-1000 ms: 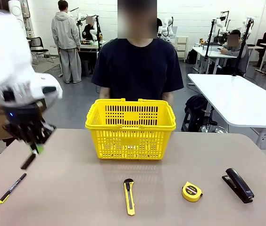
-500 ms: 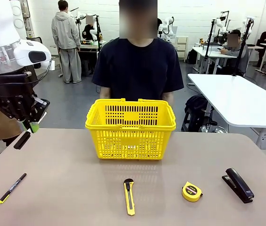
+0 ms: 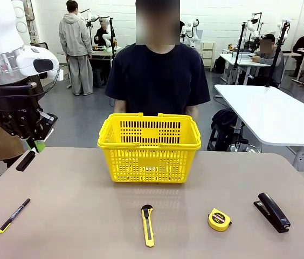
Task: Place the items the person wants into the basket.
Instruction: Pick up the item the person points to and place it in the Market Basket.
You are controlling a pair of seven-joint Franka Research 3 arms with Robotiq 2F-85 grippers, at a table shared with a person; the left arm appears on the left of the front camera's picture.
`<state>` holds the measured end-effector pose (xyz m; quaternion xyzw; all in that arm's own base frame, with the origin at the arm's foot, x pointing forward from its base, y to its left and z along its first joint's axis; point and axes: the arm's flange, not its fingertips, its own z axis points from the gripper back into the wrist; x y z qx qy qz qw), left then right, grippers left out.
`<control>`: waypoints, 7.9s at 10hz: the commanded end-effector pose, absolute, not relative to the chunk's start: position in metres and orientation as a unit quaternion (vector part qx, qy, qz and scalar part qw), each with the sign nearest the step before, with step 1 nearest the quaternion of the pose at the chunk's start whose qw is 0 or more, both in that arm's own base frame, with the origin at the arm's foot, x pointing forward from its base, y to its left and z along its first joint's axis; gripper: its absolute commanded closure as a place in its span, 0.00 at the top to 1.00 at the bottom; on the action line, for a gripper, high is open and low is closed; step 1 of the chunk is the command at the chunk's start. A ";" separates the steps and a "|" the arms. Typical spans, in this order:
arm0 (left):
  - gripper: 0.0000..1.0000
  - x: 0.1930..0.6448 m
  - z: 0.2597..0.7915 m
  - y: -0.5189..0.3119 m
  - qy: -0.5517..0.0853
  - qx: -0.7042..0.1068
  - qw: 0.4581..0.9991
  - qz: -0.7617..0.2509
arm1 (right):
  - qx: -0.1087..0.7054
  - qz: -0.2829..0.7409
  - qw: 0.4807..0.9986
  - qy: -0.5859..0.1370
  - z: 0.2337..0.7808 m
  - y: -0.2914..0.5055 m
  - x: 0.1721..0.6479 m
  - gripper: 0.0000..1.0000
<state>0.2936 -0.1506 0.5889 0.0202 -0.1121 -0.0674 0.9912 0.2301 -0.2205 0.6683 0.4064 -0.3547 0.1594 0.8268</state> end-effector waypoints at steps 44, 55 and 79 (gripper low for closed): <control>0.93 0.587 0.485 -0.352 0.003 0.047 0.860 -0.508 | 0.414 0.165 0.818 -0.363 0.670 -0.221 0.231 1.00; 1.00 0.529 0.529 -0.326 -0.005 0.041 0.867 -0.496 | 0.414 0.165 0.818 -0.363 0.670 -0.221 0.231 1.00; 1.00 0.364 0.574 -0.093 -0.106 -0.004 0.936 -0.335 | 0.414 0.165 0.818 -0.363 0.670 -0.221 0.231 1.00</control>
